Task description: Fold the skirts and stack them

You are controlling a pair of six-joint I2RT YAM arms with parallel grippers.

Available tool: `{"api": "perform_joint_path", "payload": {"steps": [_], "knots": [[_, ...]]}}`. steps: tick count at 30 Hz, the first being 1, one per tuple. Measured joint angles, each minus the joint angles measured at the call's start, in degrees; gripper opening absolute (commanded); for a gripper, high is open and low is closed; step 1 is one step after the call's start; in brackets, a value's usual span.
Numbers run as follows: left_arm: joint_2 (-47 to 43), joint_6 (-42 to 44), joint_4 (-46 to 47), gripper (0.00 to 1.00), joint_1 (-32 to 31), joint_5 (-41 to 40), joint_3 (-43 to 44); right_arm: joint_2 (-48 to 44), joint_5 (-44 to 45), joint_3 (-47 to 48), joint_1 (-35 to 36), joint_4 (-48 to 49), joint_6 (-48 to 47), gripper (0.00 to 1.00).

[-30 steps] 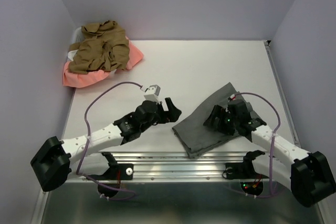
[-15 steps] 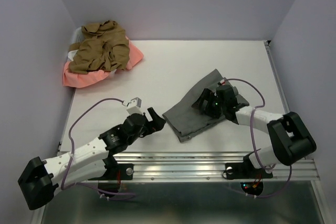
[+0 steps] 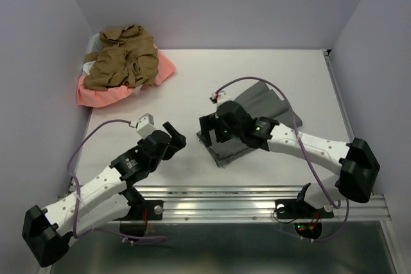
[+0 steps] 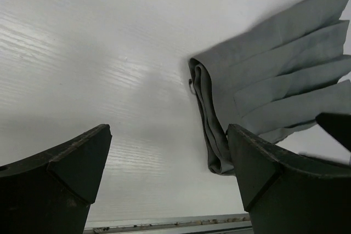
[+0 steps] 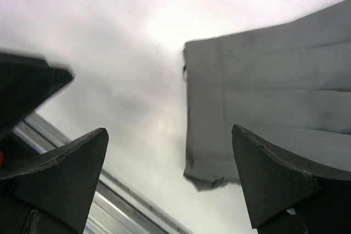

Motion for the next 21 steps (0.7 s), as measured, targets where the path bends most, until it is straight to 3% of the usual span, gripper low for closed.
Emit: {"api": "perform_joint_path", "payload": {"steps": [6, 13, 21], "knots": [[-2.21, -0.57, -4.39, 0.99, 3.91, 0.07, 0.35, 11.17, 10.88, 10.62, 13.97, -12.11, -7.32, 1.0], [-3.41, -2.64, -10.54, 0.99, 4.85, 1.27, 0.35, 20.83, 15.5, 12.55, 14.05, -22.43, -10.38, 1.0], [-5.49, -3.15, -11.8, 0.99, 5.09, 1.27, 0.35, 22.84, 11.56, 12.48, 14.05, -24.17, -12.79, 1.0]]}}
